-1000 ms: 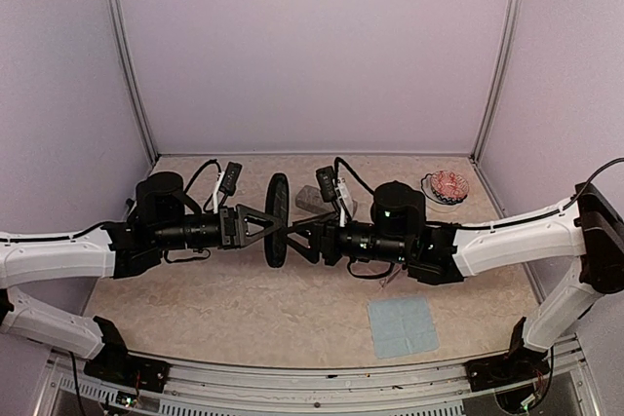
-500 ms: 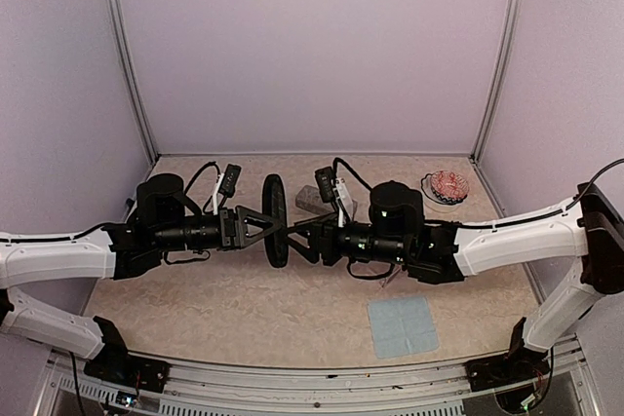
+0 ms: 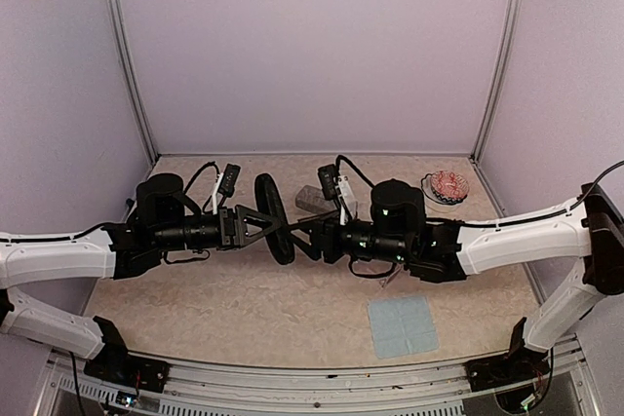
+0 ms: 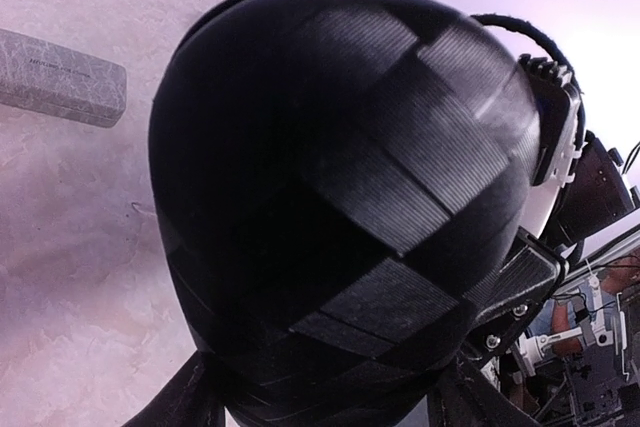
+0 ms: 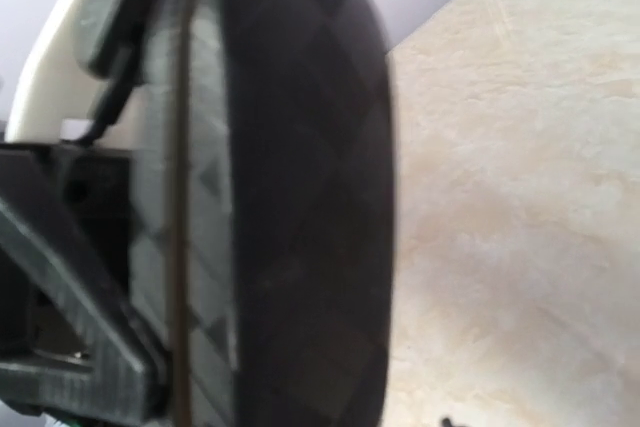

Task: Organize the sunglasses
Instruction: Open the sunglasses case and the sunglasses case.

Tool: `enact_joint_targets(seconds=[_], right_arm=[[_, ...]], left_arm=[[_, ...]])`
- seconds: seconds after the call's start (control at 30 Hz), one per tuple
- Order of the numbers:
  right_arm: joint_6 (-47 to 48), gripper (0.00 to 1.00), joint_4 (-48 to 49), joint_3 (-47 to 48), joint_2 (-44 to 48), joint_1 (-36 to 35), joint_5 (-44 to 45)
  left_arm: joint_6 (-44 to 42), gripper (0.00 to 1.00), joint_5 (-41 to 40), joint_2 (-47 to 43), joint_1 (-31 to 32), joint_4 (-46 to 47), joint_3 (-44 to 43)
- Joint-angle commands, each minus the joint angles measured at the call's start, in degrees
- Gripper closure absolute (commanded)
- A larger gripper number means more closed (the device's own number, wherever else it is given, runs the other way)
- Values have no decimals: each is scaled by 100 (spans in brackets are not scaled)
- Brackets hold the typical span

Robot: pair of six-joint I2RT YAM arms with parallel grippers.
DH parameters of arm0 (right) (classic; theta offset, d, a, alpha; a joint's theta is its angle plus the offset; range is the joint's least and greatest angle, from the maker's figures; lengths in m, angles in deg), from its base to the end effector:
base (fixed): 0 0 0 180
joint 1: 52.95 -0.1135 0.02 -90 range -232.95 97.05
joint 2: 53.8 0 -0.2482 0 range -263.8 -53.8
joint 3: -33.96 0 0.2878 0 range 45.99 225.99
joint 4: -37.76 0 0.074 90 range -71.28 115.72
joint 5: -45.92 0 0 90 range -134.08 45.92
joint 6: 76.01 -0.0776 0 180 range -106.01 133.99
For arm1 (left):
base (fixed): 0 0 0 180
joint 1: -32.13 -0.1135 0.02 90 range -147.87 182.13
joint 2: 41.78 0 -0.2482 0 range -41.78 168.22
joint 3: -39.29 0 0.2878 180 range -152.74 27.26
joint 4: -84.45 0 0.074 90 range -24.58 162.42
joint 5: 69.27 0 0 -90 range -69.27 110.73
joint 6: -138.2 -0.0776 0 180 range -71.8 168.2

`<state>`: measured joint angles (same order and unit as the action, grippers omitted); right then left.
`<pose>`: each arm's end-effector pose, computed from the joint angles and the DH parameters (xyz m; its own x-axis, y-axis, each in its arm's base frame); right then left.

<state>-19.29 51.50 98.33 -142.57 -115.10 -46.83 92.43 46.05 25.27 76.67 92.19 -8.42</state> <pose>0.1956 0.3781 0.2147 -0.5689 0.0964 -0.8167 -0.7093 0.4450 0.5467 0.2162 -0.2593 0.2178 -0.7532 -0.1434 -0.6419 0.5683 0.3495 -0.7449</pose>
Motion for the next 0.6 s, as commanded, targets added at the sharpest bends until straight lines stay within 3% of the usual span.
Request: enact_joint_targets(seconds=[0.0, 0.57], right_arm=[[71, 51, -1008, -235, -215, 307, 1320], [-20, 53, -1001, -454, -183, 520, 1337]], left_arm=[[70, 100, 1515, -411, 284, 1228, -220], [-2, 100, 2000, -584, 434, 1392, -150]])
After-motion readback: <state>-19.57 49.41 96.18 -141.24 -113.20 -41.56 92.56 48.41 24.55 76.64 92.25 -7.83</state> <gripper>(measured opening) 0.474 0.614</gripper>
